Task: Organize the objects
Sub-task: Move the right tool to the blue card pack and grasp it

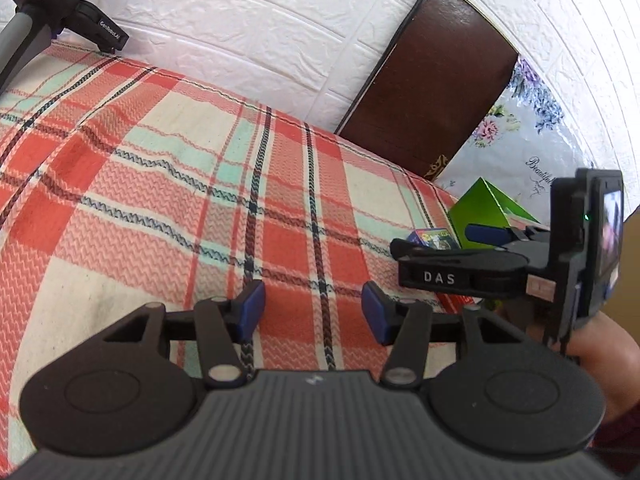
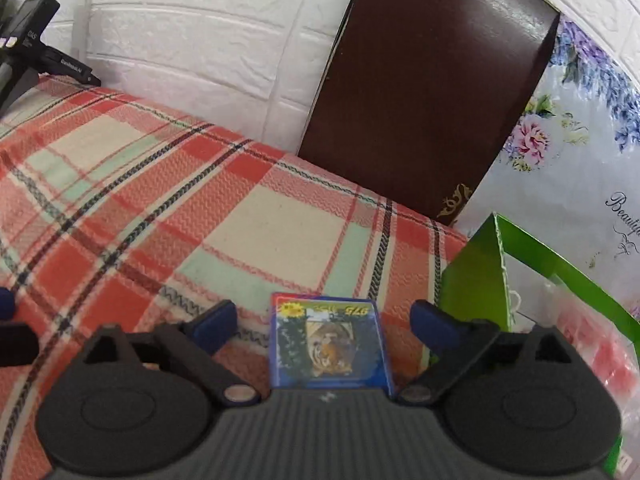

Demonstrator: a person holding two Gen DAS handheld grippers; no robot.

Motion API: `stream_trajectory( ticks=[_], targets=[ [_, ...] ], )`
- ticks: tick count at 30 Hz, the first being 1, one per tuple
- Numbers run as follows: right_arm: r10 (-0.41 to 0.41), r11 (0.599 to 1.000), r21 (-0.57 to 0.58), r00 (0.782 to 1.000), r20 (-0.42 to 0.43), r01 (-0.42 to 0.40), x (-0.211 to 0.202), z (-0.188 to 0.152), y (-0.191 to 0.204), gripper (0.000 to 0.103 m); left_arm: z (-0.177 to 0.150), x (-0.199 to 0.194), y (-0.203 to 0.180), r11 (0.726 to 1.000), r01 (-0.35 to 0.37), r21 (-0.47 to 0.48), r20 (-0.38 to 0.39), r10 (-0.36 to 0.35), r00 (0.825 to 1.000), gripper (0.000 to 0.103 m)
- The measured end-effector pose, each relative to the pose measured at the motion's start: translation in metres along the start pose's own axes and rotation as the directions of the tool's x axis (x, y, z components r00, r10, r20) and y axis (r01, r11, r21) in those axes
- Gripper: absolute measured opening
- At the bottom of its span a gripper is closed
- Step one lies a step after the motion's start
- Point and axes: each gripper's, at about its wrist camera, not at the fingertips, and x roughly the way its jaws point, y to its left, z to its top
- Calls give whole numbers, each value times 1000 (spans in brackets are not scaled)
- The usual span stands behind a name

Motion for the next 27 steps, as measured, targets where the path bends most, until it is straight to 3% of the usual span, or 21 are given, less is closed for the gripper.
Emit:
stream_trajectory(
  ticks=[2,4,8,9,10,11,13,14,15,17,19,20,23,26,27],
  targets=[
    [21,1000,16,1000,-12,-21,-6,1,0,81,0,-3,3,1000,13,-14,-5,-13,1000,55],
    [69,998,-11,998,-1,-69,-18,-7,3,53,0,-5,6,999,24,-31,-13,-25,1000,55],
    [135,987,-99,989,53,-129,-57,-33,28,41,-3,-12,8,998,31,-54,-34,-33,999,55],
    [195,977,-101,980,40,-190,-66,-41,34,27,-4,-14,7,998,29,-54,-40,-31,999,55],
    [246,967,-76,969,37,-243,-76,-48,39,23,-6,-17,6,998,25,-52,-47,-28,998,55],
    [257,964,-79,965,55,-252,-87,-58,48,23,-7,-19,6,999,21,-50,-53,-24,998,55],
    [248,961,-148,963,101,-232,-106,-71,62,33,-10,-24,4,999,15,-44,-63,-18,998,55],
    [251,959,-168,960,125,-229,-112,-72,63,47,-12,-25,3,999,10,-41,-69,-13,998,55],
    [239,962,-173,960,148,-213,-115,-70,63,54,-12,-26,3,999,4,-42,-74,-7,997,55],
    [198,973,-146,968,152,-176,-108,-50,52,54,-13,-29,3,999,-5,-54,-78,1,997,55],
    [160,986,-77,978,134,-151,-92,-20,30,60,-13,-32,4,998,-3,-70,-74,-2,997,56],
    [153,988,-45,984,87,-150,-78,-4,18,66,-13,-33,4,997,-6,-74,-71,1,997,57],
    [135,989,69,989,-56,-131,-35,34,-14,68,-14,-35,7,996,-15,-86,-74,9,997,57],
    [197,979,90,957,-210,-182,-1,51,-26,81,-14,-36,13,995,-3,-101,-81,-5,997,57],
    [173,985,57,959,-226,-165,2,53,-23,83,-14,-36,14,994,0,-106,-80,-8,997,57]
  ],
)
